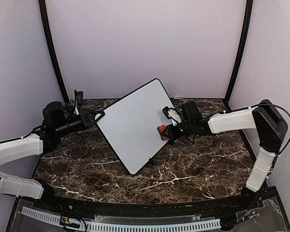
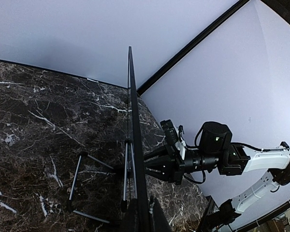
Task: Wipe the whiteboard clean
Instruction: Erase the whiteboard at the center of the board.
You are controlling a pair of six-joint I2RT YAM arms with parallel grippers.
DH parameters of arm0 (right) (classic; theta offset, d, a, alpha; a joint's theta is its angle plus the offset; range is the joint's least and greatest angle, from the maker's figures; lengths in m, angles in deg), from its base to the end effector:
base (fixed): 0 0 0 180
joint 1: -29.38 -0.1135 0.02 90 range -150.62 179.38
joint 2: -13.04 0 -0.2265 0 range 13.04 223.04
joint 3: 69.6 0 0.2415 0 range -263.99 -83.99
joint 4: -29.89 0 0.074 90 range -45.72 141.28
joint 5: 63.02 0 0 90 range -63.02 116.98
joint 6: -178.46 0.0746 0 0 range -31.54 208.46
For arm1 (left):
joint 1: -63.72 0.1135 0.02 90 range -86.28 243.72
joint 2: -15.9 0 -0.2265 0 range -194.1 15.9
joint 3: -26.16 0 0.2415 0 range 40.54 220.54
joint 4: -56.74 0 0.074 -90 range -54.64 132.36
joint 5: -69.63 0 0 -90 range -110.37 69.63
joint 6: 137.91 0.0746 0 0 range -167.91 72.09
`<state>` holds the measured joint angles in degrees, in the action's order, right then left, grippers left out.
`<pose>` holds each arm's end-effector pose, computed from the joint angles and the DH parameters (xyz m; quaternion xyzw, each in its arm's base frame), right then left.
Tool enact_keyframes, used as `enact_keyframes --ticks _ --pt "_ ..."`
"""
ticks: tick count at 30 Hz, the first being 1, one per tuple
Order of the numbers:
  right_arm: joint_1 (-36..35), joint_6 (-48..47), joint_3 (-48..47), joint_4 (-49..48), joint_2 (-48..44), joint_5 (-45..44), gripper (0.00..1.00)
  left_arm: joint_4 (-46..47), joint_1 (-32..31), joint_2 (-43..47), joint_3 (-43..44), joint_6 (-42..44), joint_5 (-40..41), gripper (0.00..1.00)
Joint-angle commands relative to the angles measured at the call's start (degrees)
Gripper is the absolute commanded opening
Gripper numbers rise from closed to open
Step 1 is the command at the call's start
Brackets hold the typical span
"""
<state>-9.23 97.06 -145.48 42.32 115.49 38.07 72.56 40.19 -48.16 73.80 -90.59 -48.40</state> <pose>0.3030 0.2603 0.1340 -0.2728 0.8570 0.2515 0.3577 0.2541 -0.1489 0.2474 0.0533 0.7084 -0.5169 0.4777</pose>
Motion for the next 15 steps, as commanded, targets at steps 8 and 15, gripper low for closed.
enact_keyframes --ticks 8,15 --pt "1.01 0.24 -0.35 1.51 -0.92 -2.54 0.18 8.83 -0.99 1.38 0.59 -1.28 -5.81 0.00" --pt "2.66 0.41 -8.00 3.27 2.06 -3.12 0.18 8.74 -0.99 1.71 0.58 -1.23 -5.80 0.00"
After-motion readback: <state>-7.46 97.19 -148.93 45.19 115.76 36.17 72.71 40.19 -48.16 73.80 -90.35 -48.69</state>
